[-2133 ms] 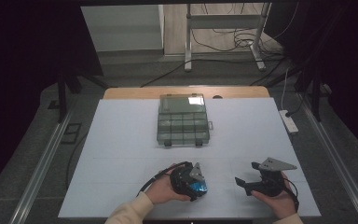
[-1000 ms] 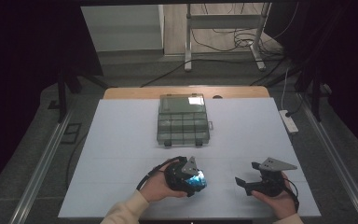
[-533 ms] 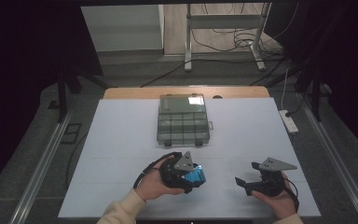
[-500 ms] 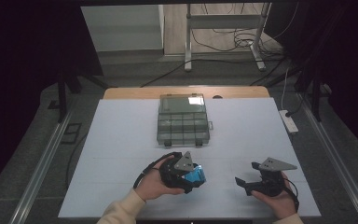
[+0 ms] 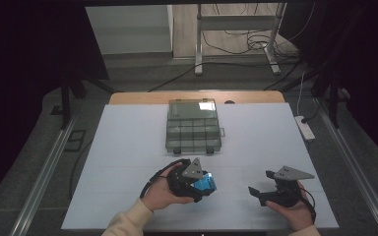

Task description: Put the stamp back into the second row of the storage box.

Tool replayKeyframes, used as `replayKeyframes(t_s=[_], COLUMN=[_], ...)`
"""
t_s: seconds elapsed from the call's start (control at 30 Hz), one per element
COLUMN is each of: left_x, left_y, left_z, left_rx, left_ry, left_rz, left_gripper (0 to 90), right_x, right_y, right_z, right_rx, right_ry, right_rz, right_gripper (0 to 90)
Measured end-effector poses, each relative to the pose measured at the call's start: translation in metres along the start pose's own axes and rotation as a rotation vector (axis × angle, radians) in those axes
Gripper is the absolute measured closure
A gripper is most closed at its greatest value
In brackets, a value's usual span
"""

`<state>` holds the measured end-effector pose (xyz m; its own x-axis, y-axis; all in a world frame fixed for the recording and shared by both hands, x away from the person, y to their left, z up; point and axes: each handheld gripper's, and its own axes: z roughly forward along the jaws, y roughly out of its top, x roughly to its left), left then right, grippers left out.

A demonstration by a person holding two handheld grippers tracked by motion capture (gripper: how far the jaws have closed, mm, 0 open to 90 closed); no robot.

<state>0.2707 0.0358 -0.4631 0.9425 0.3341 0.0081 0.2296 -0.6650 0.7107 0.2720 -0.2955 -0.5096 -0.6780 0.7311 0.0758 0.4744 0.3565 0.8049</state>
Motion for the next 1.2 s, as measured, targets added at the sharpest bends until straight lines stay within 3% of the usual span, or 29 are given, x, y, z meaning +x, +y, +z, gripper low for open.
replayKeyframes(t_s=[0.37, 0.63, 1.2], left_x=[0.013, 0.032, 0.065], left_y=[-0.001, 0.003, 0.007], left_z=[0.002, 0.002, 0.003], left_rx=[-0.001, -0.021, -0.008], left_ry=[0.016, 0.04, 0.1], left_rz=[-0.033, -0.06, -0.081], left_gripper=[40.8, 40.8, 40.8], right_x=[0.0, 0.0, 0.001], right_y=[0.0, 0.0, 0.0], right_z=[-0.002, -0.002, -0.001], right_rx=[-0.012, -0.007, -0.007], right_ry=[0.006, 0.006, 0.006], right_rz=[0.002, -0.001, -0.002], right_gripper=[7.9, 7.8, 7.9])
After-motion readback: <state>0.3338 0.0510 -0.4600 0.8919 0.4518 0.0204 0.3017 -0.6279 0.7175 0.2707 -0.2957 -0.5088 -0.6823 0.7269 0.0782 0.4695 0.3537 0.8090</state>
